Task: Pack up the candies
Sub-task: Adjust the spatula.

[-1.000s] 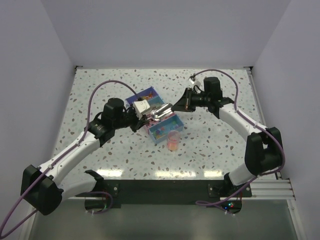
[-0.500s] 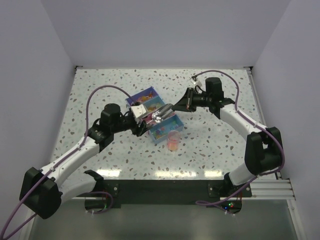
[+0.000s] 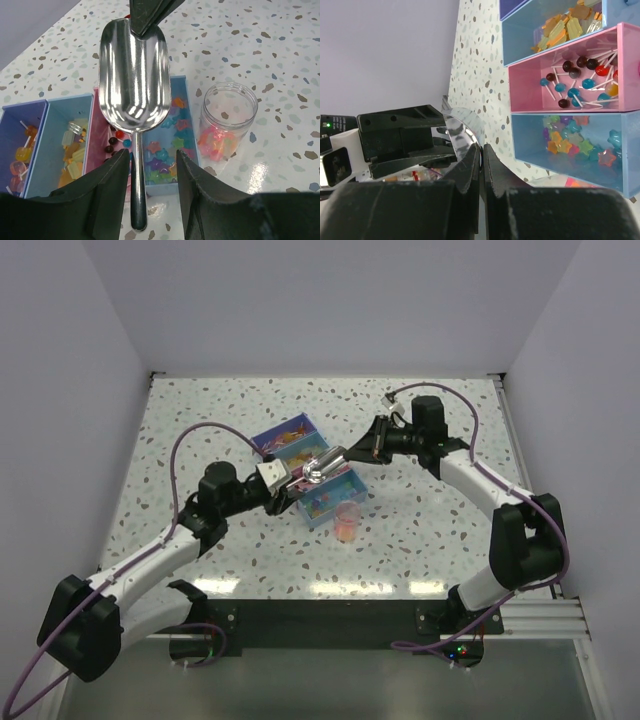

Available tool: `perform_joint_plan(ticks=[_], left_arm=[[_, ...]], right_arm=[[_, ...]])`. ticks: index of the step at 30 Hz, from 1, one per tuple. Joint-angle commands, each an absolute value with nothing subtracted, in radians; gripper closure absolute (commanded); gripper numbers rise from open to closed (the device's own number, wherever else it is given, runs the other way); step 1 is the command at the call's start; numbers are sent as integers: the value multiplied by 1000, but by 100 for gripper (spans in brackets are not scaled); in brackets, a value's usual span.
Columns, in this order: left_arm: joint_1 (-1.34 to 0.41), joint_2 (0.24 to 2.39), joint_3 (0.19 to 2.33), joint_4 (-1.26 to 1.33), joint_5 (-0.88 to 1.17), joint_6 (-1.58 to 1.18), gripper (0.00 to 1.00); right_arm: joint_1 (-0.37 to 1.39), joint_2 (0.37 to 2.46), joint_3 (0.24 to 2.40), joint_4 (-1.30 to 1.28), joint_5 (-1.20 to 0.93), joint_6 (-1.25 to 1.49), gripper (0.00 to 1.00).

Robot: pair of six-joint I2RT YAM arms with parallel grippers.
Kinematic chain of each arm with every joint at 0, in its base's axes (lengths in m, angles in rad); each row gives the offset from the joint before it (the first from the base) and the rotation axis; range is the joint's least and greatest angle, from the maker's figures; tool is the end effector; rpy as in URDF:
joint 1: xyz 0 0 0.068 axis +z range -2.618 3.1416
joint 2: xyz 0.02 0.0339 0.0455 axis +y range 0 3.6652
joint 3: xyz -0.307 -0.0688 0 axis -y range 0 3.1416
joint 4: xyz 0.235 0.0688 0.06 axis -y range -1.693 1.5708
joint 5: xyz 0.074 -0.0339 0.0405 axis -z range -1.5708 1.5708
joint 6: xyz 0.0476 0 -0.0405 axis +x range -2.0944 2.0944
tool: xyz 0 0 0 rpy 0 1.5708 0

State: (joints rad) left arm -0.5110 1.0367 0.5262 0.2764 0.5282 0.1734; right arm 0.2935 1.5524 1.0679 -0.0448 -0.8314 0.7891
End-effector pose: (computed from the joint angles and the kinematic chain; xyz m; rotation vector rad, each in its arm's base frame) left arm 0.1715 -0.1236 0.2886 0.9603 1.5574 -0.7143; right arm 0.3170 0.1326 0.3105 -0.0004 2.2766 1.4871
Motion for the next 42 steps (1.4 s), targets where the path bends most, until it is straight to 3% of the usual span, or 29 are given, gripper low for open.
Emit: perform_joint_plan(ticks=[1, 6, 12, 20, 24, 29, 36, 42], left_arm=[[-505, 1051, 514, 429, 545, 137, 53], [-505, 1068, 505, 472, 541, 120, 62], [-486, 1071, 492, 497, 555, 81, 64], [-474, 1068, 472, 520, 515, 48, 74], [-472, 1072, 471, 519, 496, 41, 73], [-472, 1072, 466, 508, 457, 43, 65], [-472, 1077, 462, 551, 437, 23, 67], [-472, 1083, 451, 623, 474, -27, 62]], right_arm=[[290, 1559, 1057, 38, -862, 841, 100], [290, 1565, 1052, 51, -864, 857, 100], [288, 1572, 1043, 83, -871, 877, 100], [282, 1583, 1028, 147, -882, 925, 100], [282, 1582, 1026, 156, -877, 936, 100], [282, 1578, 1025, 170, -876, 950, 100], [282, 1578, 1023, 170, -873, 950, 100], [282, 1578, 1019, 167, -870, 950, 100]])
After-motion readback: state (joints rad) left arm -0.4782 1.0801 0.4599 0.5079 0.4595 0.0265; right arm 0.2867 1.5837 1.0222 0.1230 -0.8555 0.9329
